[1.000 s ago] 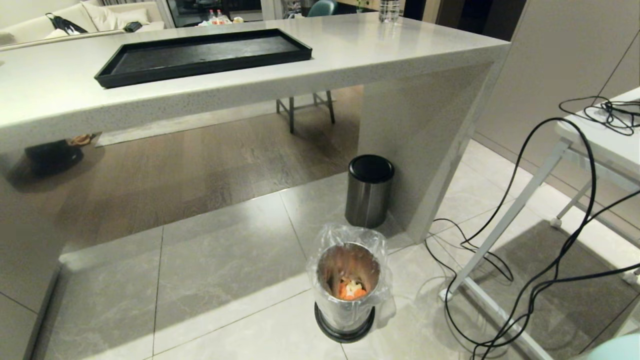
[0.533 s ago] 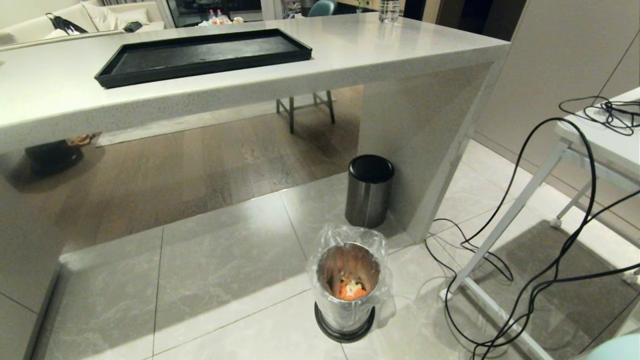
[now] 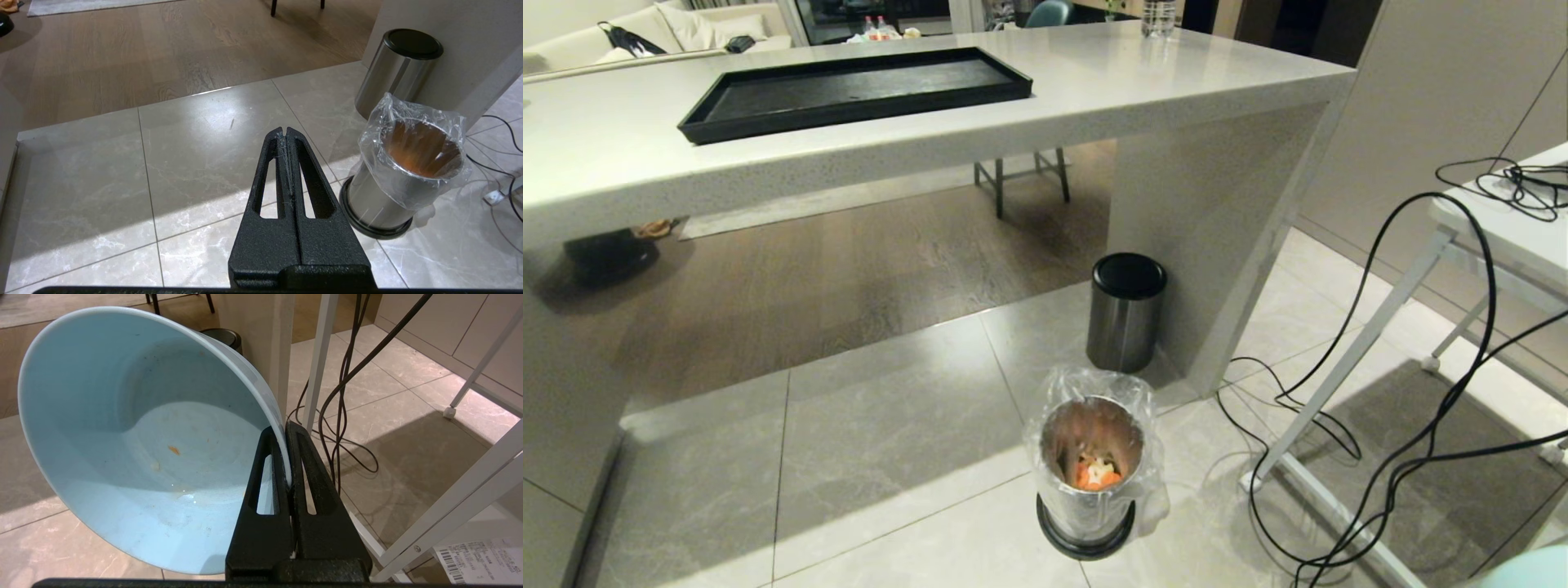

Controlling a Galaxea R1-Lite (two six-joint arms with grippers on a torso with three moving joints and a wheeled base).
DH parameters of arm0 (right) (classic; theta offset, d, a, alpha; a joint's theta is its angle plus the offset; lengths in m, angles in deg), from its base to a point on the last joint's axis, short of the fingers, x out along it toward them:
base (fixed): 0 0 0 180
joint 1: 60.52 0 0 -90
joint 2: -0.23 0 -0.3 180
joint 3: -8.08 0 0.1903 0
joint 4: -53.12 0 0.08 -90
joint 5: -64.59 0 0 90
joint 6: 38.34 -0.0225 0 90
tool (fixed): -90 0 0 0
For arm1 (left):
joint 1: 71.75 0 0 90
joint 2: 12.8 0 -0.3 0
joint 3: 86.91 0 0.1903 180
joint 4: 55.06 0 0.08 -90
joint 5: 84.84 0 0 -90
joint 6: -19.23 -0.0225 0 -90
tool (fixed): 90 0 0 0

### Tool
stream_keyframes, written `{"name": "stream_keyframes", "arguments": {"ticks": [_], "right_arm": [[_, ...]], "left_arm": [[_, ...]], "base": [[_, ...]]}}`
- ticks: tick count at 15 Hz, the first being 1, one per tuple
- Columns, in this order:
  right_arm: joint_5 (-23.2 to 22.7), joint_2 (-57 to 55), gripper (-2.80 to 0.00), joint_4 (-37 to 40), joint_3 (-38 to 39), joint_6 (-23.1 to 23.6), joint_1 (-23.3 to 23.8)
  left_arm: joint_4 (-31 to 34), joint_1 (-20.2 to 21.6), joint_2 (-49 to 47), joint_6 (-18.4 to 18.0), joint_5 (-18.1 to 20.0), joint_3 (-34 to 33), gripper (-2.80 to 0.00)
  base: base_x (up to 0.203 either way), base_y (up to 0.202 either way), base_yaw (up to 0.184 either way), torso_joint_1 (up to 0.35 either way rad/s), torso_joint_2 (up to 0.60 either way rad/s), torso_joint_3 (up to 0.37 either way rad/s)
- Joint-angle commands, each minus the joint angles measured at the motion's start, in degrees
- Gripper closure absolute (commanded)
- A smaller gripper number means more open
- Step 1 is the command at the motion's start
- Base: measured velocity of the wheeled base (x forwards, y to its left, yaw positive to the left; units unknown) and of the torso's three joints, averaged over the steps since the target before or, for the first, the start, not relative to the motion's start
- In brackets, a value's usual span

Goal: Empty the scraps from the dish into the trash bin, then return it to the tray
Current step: Put the bowl back to the table

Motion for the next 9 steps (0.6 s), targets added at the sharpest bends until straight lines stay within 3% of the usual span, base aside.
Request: {"name": "stream_keyframes", "arguments": {"ticks": [1,6,9], "right_arm": [[0.09,-0.07,0.0,0.03,0.0,-0.04,-0.01],[0.27,-0.07,0.0,-0.05,0.0,-1.62,-0.01],[0.27,-0.07,0.0,-0.05,0.0,-1.62,-0.01]], "left_arm": [[-0.05,0.0,-0.06,0.04,-0.03,0.0,0.0],[-0.05,-0.08,-0.06,0.04,-0.03,0.0,0.0],[-0.05,0.0,-0.06,0.04,-0.03,0.0,0.0]], "base": [[0.0,0.0,0.0,0.0,0.0,0.0],[0.0,0.0,0.0,0.0,0.0,0.0],[0.005,-0.004,0.153,0.007,0.0,0.004]]}}
